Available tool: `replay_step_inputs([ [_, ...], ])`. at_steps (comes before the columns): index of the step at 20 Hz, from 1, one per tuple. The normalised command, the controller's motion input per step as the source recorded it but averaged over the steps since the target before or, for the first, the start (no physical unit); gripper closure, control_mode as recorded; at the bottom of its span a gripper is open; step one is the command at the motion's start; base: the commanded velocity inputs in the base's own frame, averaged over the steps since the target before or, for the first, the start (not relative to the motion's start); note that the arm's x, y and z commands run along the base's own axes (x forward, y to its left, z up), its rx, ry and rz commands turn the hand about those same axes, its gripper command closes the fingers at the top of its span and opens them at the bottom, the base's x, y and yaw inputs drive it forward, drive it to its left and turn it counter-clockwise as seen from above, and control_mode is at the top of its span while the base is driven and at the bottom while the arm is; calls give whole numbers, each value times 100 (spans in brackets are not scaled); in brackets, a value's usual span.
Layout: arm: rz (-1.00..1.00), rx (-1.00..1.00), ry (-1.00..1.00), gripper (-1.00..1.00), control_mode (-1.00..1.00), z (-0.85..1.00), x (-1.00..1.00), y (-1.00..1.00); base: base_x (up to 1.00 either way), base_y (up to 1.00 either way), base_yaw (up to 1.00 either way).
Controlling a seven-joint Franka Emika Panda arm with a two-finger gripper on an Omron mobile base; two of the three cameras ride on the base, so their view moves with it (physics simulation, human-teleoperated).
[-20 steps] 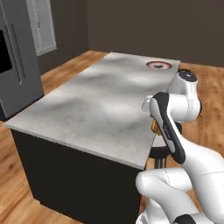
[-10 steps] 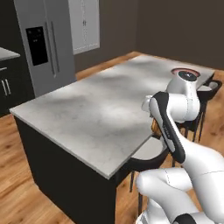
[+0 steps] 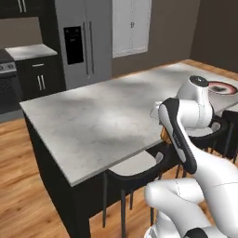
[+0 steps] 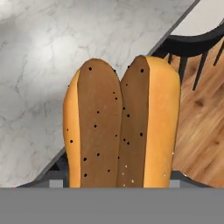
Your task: Move the hot dog bun to the plate on the dining table and place the condiment next to that plate. Then navigate to the fridge and take the sausage and place it on the plate as well.
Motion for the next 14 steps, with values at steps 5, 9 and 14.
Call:
replay_step_inputs([
  [5, 0, 0, 0, 100, 100, 0, 0, 0, 1, -100, 45],
  [9, 0, 0, 0, 100, 100, 0, 0, 0, 1, -100, 40],
  [14, 0, 0, 0, 100, 100, 0, 0, 0, 6, -100, 38],
])
